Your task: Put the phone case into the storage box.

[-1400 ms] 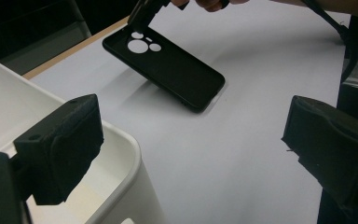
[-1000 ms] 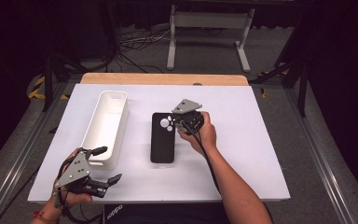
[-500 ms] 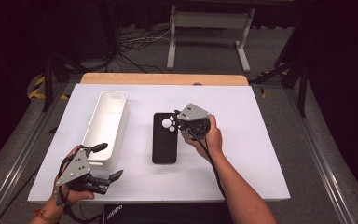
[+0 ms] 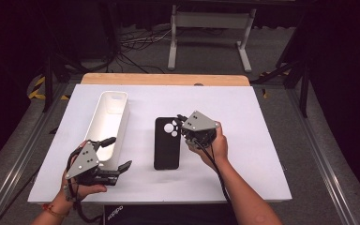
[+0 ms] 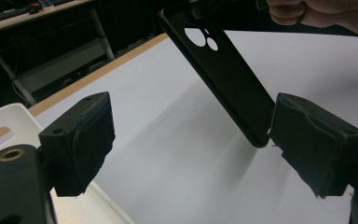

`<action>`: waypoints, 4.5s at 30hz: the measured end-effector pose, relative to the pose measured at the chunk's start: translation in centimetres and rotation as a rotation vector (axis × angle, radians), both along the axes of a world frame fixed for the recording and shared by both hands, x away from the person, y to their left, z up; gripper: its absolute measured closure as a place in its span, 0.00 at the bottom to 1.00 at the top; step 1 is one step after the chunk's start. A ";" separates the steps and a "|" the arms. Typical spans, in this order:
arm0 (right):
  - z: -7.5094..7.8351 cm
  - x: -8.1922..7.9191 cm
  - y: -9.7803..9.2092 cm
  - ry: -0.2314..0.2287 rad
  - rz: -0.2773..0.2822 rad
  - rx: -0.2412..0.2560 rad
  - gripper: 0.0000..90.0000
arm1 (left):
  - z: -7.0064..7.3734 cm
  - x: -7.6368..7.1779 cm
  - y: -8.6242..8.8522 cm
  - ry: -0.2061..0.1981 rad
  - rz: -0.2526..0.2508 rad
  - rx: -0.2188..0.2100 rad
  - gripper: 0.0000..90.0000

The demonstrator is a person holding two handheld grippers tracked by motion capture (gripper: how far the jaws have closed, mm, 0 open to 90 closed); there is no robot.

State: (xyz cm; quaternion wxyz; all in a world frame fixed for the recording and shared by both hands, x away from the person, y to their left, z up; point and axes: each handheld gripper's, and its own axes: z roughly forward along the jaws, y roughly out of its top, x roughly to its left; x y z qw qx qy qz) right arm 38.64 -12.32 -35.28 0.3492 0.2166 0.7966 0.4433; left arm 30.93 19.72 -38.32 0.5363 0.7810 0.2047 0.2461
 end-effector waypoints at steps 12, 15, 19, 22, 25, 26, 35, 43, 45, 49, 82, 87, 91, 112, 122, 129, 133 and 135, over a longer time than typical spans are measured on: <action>0.2 -1.6 -0.4 -0.033 0.010 -0.008 0.91 | 1.8 2.4 -3.1 0.007 -0.007 -0.018 0.24; 0.1 -1.9 -0.3 -0.054 0.005 -0.024 0.91 | 2.3 2.9 -4.3 0.021 -0.020 -0.020 0.25; -0.2 -2.3 0.1 -0.075 0.001 -0.042 0.91 | 2.4 3.7 -5.9 0.033 -0.016 0.001 0.28; -0.4 -2.4 0.2 -0.091 -0.006 -0.055 0.91 | 2.1 4.3 -6.8 0.039 -0.005 0.015 0.31; -0.4 -2.6 0.2 -0.104 -0.008 -0.051 0.91 | 2.0 4.8 -7.2 0.047 0.004 0.025 0.35; -0.3 -2.7 0.2 -0.107 -0.006 -0.050 0.91 | 2.0 5.2 -7.5 0.060 0.012 0.025 0.38; -0.6 -3.6 0.7 -0.175 -0.007 -0.094 0.91 | 1.9 5.8 -7.6 0.092 0.008 0.003 0.48; -0.8 -4.7 1.5 -0.257 0.003 -0.127 0.91 | 1.9 5.9 -7.3 0.097 0.006 -0.010 0.65; -0.8 -4.8 1.5 -0.261 -0.002 -0.129 0.91 | 1.9 5.8 -7.2 0.091 -0.007 -0.013 0.69; -0.9 -4.9 1.5 -0.266 0.004 -0.126 0.91 | 1.9 5.7 -7.2 0.098 -0.019 -0.012 0.79; -0.3 -3.3 0.5 -0.067 0.032 0.077 0.45 | 2.6 5.9 -5.5 0.054 -0.005 -0.072 0.90; -1.0 -2.6 -0.2 -0.022 0.013 0.123 0.31 | 2.7 5.9 -5.3 0.043 -0.008 -0.076 0.90; -1.5 -2.9 -1.1 -0.015 0.015 0.122 0.28 | 2.9 5.9 -5.1 0.043 -0.008 -0.082 0.90; -4.3 -5.4 -6.5 0.020 -0.056 0.053 0.21 | 4.5 6.4 -3.2 0.007 -0.045 -0.082 0.90; -5.5 -6.0 -7.7 0.013 -0.092 0.039 0.20 | 6.1 6.5 -1.3 -0.022 -0.033 -0.080 0.90; -5.6 -6.1 -8.0 0.007 -0.102 0.038 0.18 | 7.4 6.8 0.2 -0.054 -0.015 -0.093 0.90; -5.7 -6.0 -8.0 0.010 -0.098 0.030 0.18 | 7.8 7.0 0.9 -0.061 0.002 -0.111 0.90; -5.8 -6.0 -8.0 0.010 -0.095 0.028 0.18 | 8.0 7.1 1.2 -0.060 0.007 -0.101 0.90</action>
